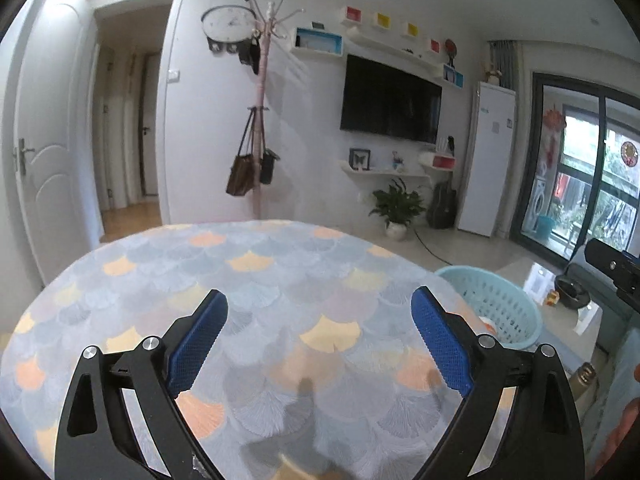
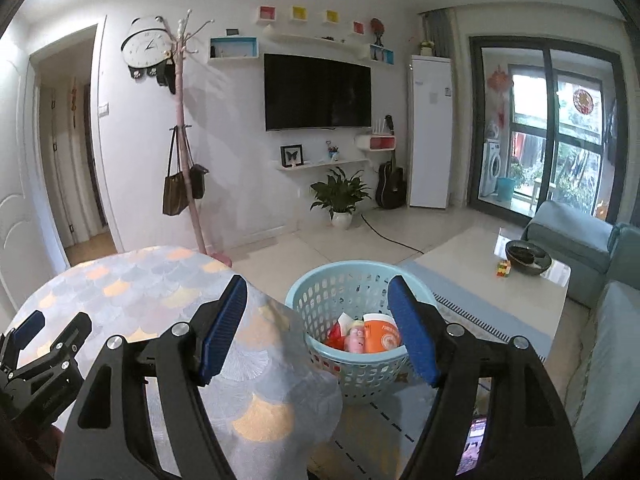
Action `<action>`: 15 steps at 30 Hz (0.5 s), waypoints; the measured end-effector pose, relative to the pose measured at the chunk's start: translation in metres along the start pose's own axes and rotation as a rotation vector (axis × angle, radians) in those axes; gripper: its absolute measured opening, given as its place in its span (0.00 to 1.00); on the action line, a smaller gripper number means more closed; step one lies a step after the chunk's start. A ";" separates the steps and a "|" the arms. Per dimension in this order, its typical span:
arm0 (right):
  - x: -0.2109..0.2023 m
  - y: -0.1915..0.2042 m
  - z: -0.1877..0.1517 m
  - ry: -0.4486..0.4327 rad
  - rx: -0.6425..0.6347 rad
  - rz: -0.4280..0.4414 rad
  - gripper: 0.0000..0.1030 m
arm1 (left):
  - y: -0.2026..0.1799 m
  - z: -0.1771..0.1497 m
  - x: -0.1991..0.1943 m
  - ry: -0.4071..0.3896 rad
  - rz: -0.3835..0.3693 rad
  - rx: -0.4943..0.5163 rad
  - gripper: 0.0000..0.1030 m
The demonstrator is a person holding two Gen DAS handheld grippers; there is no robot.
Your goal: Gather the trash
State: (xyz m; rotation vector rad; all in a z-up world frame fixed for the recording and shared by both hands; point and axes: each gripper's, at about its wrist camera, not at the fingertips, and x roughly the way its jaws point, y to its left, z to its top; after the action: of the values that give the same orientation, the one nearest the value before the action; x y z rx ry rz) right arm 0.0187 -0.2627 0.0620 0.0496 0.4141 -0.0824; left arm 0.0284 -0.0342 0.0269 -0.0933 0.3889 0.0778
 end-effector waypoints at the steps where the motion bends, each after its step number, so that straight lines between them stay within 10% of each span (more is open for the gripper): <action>1: 0.001 -0.001 -0.002 0.006 0.007 0.004 0.67 | 0.000 -0.001 0.001 0.007 0.001 0.008 0.89; 15: 0.015 0.003 -0.030 0.062 0.006 0.014 0.67 | 0.004 -0.009 -0.003 0.013 0.005 0.022 0.91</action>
State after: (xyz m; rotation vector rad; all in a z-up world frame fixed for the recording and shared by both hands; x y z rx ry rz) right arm 0.0201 -0.2591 0.0283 0.0615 0.4756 -0.0684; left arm 0.0217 -0.0317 0.0199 -0.0708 0.4035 0.0782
